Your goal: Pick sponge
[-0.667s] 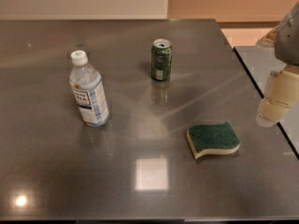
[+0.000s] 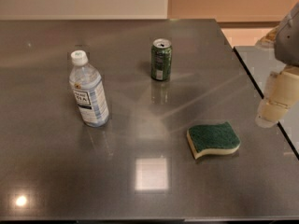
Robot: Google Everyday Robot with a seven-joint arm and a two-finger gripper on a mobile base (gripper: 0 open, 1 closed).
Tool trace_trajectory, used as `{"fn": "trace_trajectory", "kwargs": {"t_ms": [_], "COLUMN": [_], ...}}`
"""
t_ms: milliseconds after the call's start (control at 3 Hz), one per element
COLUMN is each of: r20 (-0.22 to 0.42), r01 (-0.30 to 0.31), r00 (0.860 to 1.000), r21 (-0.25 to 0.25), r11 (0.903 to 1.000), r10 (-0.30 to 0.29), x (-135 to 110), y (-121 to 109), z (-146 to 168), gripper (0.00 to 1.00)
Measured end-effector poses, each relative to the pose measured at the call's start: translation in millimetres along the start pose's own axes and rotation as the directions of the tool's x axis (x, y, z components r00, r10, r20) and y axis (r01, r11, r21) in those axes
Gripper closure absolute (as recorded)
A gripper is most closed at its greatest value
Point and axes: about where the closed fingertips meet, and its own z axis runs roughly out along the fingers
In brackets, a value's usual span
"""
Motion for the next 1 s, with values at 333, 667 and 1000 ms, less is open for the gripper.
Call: {"fn": "trace_trajectory", "kwargs": {"t_ms": [333, 667, 1000], "r20": [0.019, 0.051, 0.067], "r01": [0.026, 0.072, 0.122], "r00": [0.999, 0.996, 0.991], "r21": [-0.022, -0.069, -0.116], "r11": [0.9994, 0.995, 0.9858], "r10": [-0.025, -0.069, -0.115], "x": [-2.4, -6.9, -10.0], "y": [6.4, 19.8, 34.2], "z": [7.5, 26.6, 52.8], "gripper": [0.0, 0.0, 0.0]}}
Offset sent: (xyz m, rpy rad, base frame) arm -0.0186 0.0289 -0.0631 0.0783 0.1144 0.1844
